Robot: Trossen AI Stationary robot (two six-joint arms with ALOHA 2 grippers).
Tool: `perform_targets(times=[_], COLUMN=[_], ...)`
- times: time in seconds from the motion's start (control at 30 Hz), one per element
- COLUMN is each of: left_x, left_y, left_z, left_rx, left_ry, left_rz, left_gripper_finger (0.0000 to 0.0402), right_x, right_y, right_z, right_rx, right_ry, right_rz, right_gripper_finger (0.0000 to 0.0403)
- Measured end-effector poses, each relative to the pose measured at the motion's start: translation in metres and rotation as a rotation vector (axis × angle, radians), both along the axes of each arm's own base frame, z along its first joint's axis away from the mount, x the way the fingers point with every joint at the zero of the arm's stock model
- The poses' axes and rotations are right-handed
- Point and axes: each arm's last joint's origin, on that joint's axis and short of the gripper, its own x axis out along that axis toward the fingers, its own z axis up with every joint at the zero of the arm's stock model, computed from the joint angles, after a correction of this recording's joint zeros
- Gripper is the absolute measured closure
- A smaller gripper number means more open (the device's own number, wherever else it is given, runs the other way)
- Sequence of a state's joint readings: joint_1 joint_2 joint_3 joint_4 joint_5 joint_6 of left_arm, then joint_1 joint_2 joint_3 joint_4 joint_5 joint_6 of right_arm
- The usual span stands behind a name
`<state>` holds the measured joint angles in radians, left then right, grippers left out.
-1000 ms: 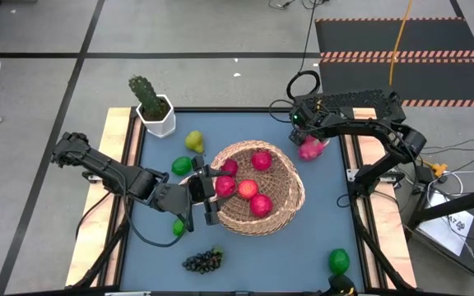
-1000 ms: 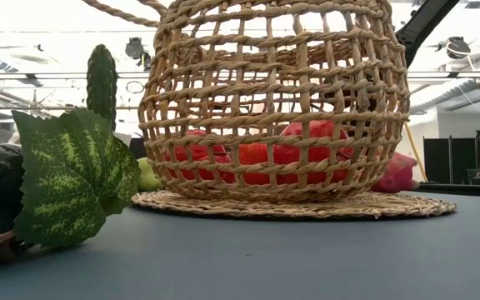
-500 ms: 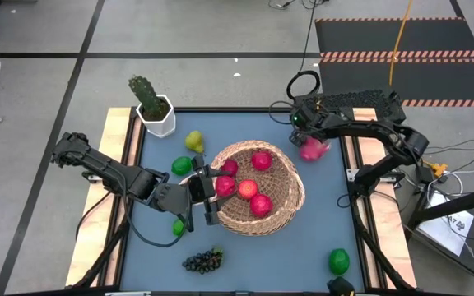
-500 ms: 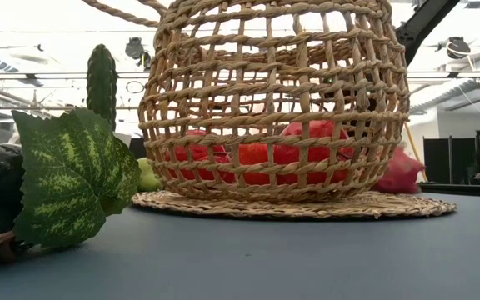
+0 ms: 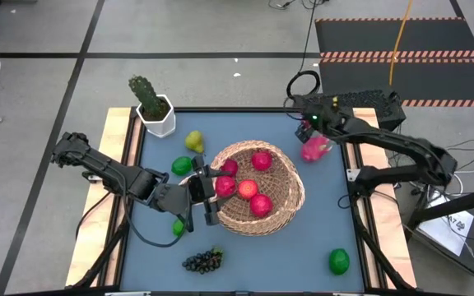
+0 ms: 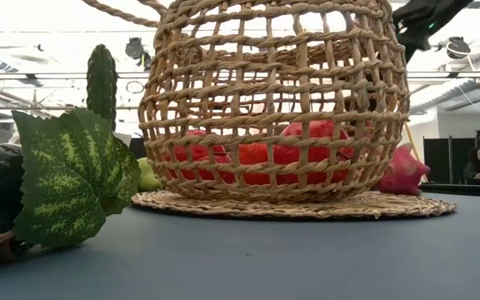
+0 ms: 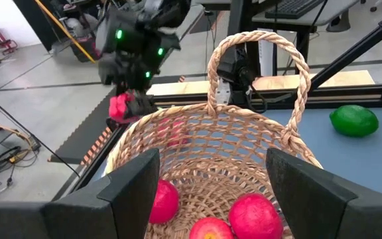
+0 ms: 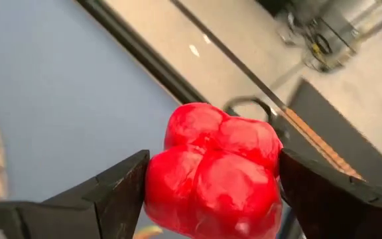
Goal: Build produce basket
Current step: Put the red bell pepper into the brown basket
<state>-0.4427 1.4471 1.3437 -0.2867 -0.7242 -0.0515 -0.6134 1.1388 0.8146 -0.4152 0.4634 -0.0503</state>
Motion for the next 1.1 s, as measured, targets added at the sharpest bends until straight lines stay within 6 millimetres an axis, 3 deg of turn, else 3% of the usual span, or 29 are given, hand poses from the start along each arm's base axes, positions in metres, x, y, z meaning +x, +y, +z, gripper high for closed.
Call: perform_targets(times=[0.23,0.57,1.1], left_x=[0.000,0.000,0.003], left_y=[0.000,0.000,0.000], left_z=[0.000,0.001,0.005], left_rx=[-0.004,-0.013,-0.032], left_ry=[-0.001,-0.010,-0.055], left_rz=[0.001,0.003,-0.005], left_gripper_finger=[0.0128,0.0128,0.0128], right_x=[-0.020,-0.045,-0.043], right_y=[0.025,0.051,0.076], right_z=[0.038,0.074,0.110], right_rx=[0.013,0.036,0.178], right_ry=[-0.291,-0.624,-1.014], right_rz=[0.125,0.353,0.815], right_gripper_finger=[0.0090,0.0090,0.0090])
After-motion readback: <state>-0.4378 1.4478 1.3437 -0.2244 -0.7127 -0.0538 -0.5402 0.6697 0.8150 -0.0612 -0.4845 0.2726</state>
